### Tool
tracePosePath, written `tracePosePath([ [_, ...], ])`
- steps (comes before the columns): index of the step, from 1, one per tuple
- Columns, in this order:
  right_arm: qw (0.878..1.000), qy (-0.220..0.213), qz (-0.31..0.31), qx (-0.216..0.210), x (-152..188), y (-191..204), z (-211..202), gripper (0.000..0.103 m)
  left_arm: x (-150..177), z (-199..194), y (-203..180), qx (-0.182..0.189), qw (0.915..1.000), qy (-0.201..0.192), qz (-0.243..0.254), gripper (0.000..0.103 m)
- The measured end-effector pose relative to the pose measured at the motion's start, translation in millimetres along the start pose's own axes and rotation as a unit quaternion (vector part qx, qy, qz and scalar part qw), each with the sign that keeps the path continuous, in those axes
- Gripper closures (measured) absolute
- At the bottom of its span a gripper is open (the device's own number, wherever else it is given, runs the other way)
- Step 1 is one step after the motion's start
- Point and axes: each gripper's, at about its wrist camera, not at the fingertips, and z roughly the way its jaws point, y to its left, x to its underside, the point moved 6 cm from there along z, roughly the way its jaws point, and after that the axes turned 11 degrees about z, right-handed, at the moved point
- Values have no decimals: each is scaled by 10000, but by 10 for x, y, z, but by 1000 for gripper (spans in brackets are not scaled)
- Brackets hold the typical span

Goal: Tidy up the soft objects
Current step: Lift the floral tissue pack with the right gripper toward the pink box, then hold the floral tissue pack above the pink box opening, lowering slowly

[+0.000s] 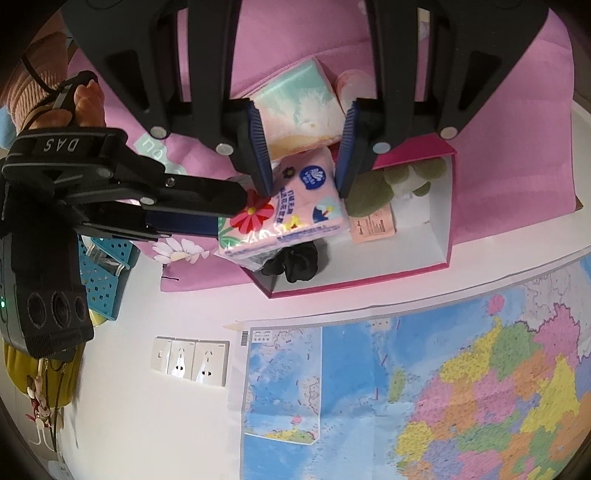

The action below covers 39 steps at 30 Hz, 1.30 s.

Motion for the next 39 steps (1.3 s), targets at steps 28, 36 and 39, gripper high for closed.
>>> tracePosePath([
  [28,10000,-60,4,34,-217,-74,173,69,-171,159,158,-37,10000,-4,-27,66],
  [36,10000,-62,1,34,-220,-82,186,69,-185,169,189,-55,10000,-3,-34,66],
  [39,10000,-64,-3,31,-237,-91,207,69,-191,176,198,-55,10000,-1,-33,66],
])
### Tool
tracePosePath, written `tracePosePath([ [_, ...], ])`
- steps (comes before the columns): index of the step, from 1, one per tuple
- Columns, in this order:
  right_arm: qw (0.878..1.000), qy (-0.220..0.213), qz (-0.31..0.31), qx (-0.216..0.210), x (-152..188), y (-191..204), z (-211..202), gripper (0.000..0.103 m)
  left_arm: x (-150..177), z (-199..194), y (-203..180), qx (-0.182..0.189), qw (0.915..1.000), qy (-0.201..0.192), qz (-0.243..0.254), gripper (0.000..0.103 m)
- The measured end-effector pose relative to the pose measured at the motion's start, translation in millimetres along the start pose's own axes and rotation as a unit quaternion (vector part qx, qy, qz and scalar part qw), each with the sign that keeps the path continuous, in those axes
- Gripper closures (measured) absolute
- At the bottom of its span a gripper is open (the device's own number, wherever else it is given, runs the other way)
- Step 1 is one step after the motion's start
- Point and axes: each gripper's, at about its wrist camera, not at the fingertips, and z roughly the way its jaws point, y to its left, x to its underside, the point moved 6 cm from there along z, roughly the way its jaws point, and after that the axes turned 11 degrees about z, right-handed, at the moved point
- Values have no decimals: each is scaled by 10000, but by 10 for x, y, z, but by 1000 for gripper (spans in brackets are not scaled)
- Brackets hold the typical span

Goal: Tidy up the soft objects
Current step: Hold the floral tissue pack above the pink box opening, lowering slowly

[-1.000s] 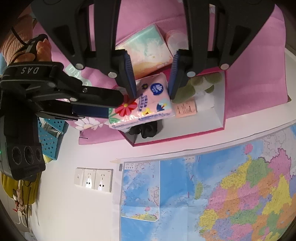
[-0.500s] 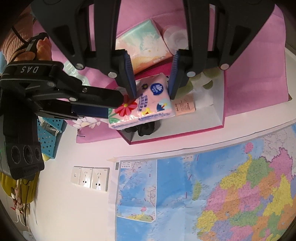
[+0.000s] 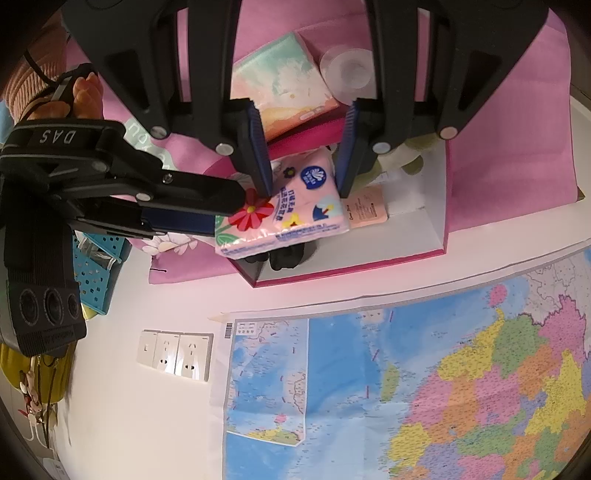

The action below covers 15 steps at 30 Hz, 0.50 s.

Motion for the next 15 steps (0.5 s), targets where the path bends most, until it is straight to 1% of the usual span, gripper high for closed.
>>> tracePosePath([
  [15,10000,-6,11,-9,-61,-34,66,69,-45,38,44,-13,10000,-13,37,66],
])
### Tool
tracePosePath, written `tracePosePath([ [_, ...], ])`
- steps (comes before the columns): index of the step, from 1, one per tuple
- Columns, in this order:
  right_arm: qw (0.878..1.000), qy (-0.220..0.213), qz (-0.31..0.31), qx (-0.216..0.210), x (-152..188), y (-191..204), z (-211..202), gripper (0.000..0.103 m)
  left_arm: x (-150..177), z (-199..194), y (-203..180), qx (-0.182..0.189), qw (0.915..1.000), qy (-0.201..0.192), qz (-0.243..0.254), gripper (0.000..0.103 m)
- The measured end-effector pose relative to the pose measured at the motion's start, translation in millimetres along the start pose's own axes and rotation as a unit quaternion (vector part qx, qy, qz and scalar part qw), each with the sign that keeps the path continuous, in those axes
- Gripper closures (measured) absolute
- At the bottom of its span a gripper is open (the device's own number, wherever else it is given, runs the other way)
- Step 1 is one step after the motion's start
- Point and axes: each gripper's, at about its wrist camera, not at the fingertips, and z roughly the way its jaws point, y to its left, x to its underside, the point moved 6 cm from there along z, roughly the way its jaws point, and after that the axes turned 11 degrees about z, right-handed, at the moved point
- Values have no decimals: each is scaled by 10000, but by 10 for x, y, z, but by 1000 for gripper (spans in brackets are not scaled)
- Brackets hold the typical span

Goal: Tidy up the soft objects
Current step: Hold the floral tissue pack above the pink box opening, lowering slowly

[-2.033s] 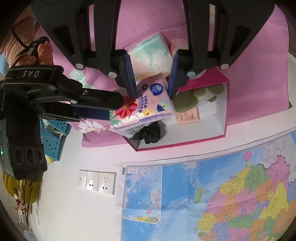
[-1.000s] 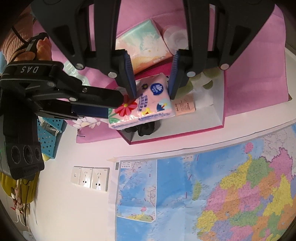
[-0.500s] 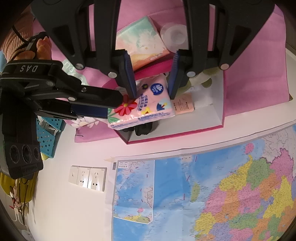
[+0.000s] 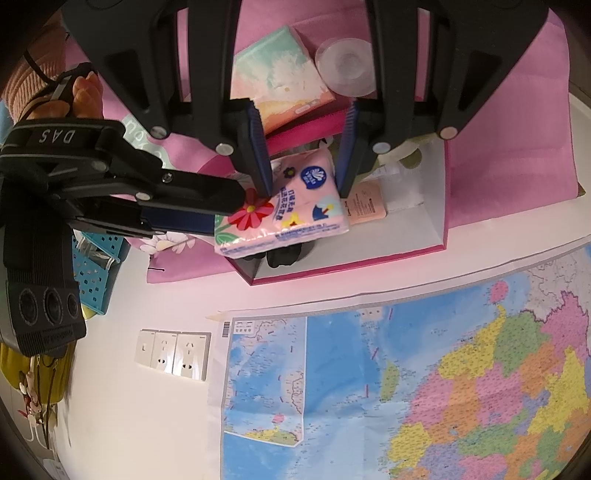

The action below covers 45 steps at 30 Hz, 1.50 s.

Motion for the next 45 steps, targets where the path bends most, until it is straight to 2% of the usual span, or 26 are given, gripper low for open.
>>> tracePosePath([
  [45,10000,-21,21,10,-131,-49,105,69,-97,109,96,-21,10000,59,5,66],
])
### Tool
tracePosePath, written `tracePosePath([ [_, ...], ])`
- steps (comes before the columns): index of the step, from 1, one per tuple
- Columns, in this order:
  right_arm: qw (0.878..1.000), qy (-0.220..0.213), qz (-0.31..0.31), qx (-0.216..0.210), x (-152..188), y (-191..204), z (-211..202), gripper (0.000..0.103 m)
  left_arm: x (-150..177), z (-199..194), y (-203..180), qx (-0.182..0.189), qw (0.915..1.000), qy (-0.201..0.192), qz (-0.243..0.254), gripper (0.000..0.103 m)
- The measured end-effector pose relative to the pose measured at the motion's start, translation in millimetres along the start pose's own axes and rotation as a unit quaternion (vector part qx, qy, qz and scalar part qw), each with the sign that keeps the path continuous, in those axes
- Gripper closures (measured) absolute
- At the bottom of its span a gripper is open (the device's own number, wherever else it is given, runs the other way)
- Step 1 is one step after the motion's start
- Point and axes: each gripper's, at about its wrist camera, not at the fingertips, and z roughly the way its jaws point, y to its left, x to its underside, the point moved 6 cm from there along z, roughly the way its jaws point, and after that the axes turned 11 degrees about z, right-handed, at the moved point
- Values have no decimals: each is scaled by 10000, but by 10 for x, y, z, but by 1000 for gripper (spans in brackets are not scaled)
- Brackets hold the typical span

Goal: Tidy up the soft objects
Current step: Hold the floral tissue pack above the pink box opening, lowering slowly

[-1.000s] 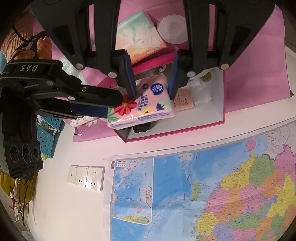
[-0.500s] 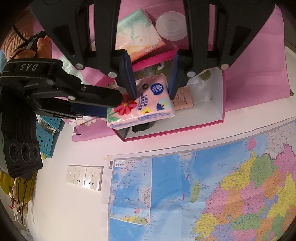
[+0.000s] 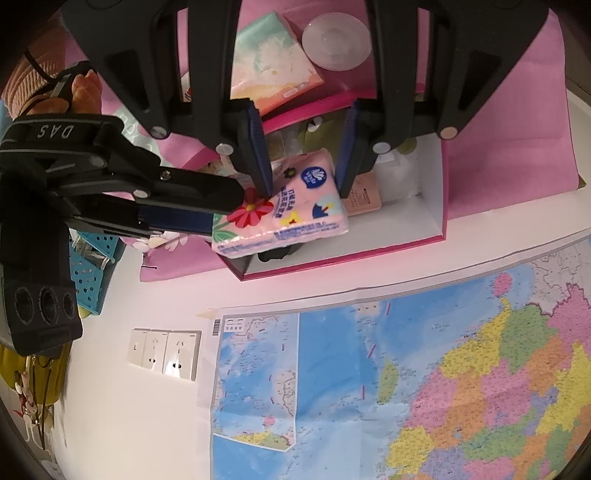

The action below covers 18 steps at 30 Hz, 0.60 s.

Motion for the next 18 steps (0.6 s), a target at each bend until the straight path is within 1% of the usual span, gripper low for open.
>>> tracePosePath([
  [18,10000,-32,-24,4,-75,-14,42,69,-65,112,82,34,10000,46,-17,66],
])
